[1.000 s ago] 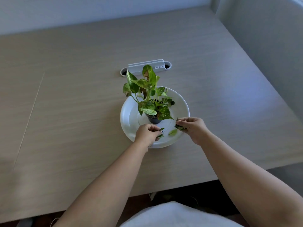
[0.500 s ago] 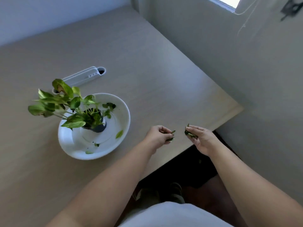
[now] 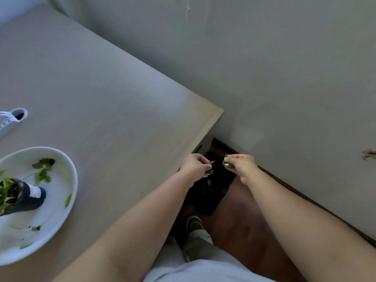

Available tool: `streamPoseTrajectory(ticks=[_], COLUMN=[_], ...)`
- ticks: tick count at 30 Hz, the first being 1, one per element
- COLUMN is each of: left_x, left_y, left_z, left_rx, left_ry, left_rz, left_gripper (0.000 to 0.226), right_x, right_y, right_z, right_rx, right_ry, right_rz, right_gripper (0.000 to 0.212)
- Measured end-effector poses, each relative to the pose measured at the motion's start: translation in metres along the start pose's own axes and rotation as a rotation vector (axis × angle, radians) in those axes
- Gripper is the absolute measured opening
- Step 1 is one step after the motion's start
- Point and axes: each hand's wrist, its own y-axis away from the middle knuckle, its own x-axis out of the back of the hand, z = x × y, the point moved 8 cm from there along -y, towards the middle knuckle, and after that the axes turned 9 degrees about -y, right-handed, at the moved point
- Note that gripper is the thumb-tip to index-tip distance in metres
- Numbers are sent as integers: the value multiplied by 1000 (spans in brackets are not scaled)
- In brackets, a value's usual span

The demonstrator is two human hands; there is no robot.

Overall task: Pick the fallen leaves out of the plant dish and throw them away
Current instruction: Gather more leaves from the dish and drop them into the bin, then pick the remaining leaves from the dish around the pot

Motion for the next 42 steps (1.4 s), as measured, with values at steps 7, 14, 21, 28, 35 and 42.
streamPoseTrajectory(ticks=[7, 14, 21, 28, 35, 42], left_x=[-26, -17, 28, 117, 168, 208], left_y=[-11, -5, 13, 57, 110, 162], left_z=[1, -5, -12, -53, -164, -238], left_rx=[96, 112, 65, 68, 301, 281], left_ry=[-61, -44, 261, 373, 931, 1339], left_rz=[24, 34, 107, 319, 503, 773], left_gripper=[26, 29, 13, 20, 26, 23], right_x=[25, 18, -30, -148, -262, -356], right_y=[-22, -13, 8, 62, 123, 164], right_z=[5, 9, -25, -38, -5, 37], right_rx=[-75, -145, 46, 182, 197, 323], right_ry=[181, 162, 95, 209, 455, 833], right_rz=[199, 104, -20, -357, -641, -824], right_gripper=[13, 18, 25, 24, 22, 28])
